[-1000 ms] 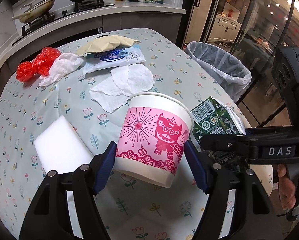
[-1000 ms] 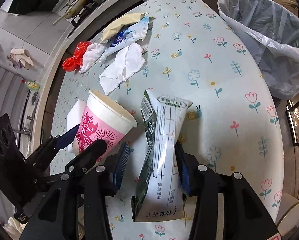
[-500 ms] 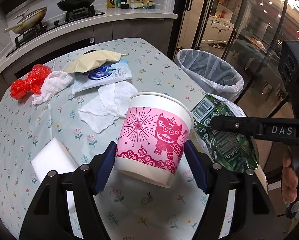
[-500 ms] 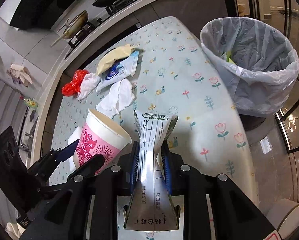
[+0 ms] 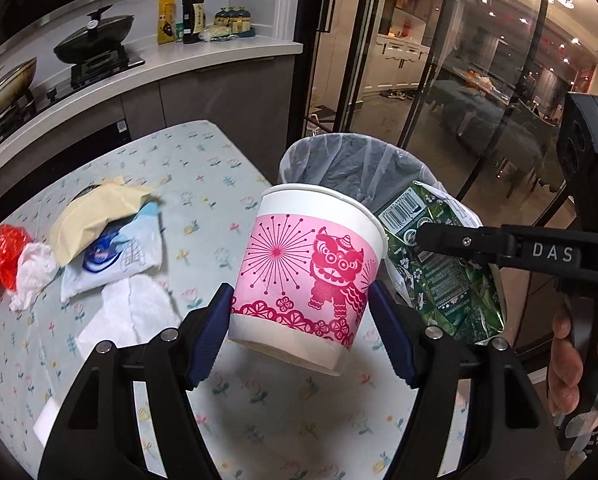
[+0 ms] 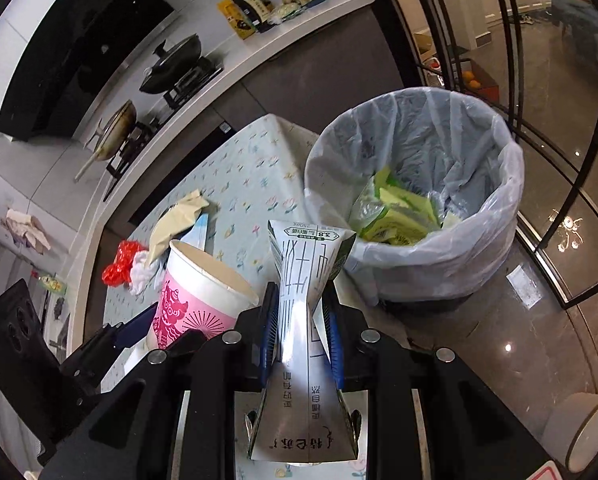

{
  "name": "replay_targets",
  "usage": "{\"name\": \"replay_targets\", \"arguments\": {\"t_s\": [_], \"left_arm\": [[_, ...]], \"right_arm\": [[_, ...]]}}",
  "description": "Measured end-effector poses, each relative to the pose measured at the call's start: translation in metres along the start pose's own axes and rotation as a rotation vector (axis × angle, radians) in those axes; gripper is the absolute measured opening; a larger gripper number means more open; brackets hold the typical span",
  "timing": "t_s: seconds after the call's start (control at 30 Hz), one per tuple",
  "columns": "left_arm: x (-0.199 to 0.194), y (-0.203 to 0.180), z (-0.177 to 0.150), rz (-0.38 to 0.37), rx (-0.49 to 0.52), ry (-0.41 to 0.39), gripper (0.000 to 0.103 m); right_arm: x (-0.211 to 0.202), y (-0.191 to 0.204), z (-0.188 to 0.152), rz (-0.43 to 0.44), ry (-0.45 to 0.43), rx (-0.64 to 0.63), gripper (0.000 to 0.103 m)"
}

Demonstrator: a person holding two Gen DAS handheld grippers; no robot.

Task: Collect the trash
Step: 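Carry the pink cup and green packet over the trash bin, then open both grippers to drop the cup and packet into the bin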

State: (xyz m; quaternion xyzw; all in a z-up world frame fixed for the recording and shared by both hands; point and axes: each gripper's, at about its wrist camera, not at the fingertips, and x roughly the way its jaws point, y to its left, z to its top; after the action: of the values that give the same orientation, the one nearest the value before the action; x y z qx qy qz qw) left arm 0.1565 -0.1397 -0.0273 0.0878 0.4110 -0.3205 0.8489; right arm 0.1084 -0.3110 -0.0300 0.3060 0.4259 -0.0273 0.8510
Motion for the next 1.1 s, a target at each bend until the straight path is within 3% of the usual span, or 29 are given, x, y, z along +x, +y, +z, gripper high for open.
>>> {"name": "replay_targets", "arguments": {"t_s": [0.47, 0.77, 1.1], "left_arm": [[0.066, -0.038, 0.079, -0.058, 0.045, -0.026, 0.066], [0.097, -0.052, 0.093, -0.059, 0.085, 0.000, 0.066], [0.112, -0.054, 0.105, -0.074, 0.052, 0.021, 0.066]], "right_arm": [[0.002, -0.062, 0.074, -0.066, -0.102, 0.102, 0.021], [0.021, -0.076, 0.088, -0.083, -0.102, 0.132, 0.021], [0.031, -0.086, 0.097, -0.104, -0.101, 0.149, 0.021]]}}
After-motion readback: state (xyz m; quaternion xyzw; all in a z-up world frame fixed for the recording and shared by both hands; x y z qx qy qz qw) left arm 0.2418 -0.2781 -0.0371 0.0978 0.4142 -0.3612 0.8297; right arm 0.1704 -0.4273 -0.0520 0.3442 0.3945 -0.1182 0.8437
